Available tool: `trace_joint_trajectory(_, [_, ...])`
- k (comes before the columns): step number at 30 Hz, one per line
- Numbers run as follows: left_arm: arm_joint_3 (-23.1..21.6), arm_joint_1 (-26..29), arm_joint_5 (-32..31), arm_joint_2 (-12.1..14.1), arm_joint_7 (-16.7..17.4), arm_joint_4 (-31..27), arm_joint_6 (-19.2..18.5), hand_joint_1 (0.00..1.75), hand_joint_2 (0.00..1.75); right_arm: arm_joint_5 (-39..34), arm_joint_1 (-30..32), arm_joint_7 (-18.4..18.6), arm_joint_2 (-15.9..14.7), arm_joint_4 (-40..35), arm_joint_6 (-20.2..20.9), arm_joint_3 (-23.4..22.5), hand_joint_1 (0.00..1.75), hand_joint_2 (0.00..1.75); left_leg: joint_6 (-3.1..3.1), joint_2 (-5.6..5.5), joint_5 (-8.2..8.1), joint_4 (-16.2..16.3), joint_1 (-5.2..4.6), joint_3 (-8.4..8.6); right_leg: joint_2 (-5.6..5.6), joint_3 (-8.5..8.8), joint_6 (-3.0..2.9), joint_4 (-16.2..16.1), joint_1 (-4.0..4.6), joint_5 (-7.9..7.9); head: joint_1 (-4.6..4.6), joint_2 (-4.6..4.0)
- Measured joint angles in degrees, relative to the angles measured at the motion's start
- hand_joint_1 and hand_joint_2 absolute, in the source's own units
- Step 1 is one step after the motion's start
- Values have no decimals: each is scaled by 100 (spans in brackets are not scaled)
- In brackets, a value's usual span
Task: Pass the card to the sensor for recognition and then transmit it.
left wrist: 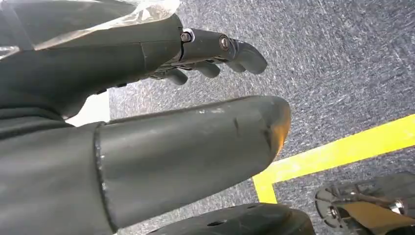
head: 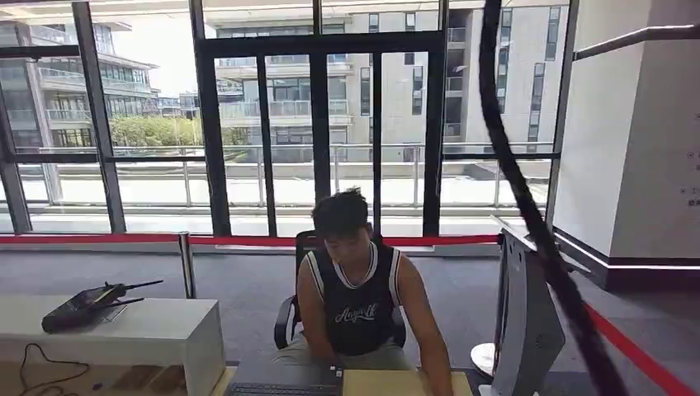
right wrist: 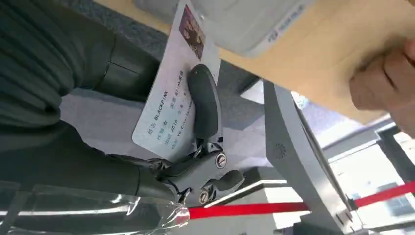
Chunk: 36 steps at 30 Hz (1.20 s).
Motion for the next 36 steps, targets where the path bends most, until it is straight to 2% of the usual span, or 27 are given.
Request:
trace_joint_trajectory(10, [0, 1, -63, 0, -44, 0, -28, 0, 0, 453, -646, 234, -87, -709, -9, -166, 175, 175, 0, 0, 2, 0, 1, 0, 0, -1, -1, 1, 0, 0, 0, 0])
trace_joint_trajectory(15, [0, -3, -125, 0, -79, 0, -61, 0, 0, 949, -957, 415, -61, -1038, 457, -127, 175, 175, 0, 0, 2, 0, 2, -2, -1, 0, -1, 2, 0, 0, 2, 0])
trace_joint_trajectory(18, [-11, -14, -231, 2, -103, 0, -133, 0, 0, 1309, -1198, 502, 79, -1084, 865, -29, 175, 175, -1, 0, 2, -1, 2, -4, 0, -2, -1, 4, 1, 0, 0, 0])
trace_joint_trajectory(25, [-59, -26, -376, 9, -149, 0, -166, 0, 0, 1574, -1711, 540, 514, -919, 1274, 262, 175, 175, -4, 0, 4, -1, 3, -8, -1, -9, -2, 7, 4, 0, 2, 0])
trace_joint_trajectory(36, [-184, -48, -500, 13, -59, 0, -179, 0, 0, 1777, -2289, 809, 1086, -258, 1423, 562, 175, 175, -4, 0, 4, 0, 3, -9, -2, -10, -2, 4, 4, 0, 2, 0])
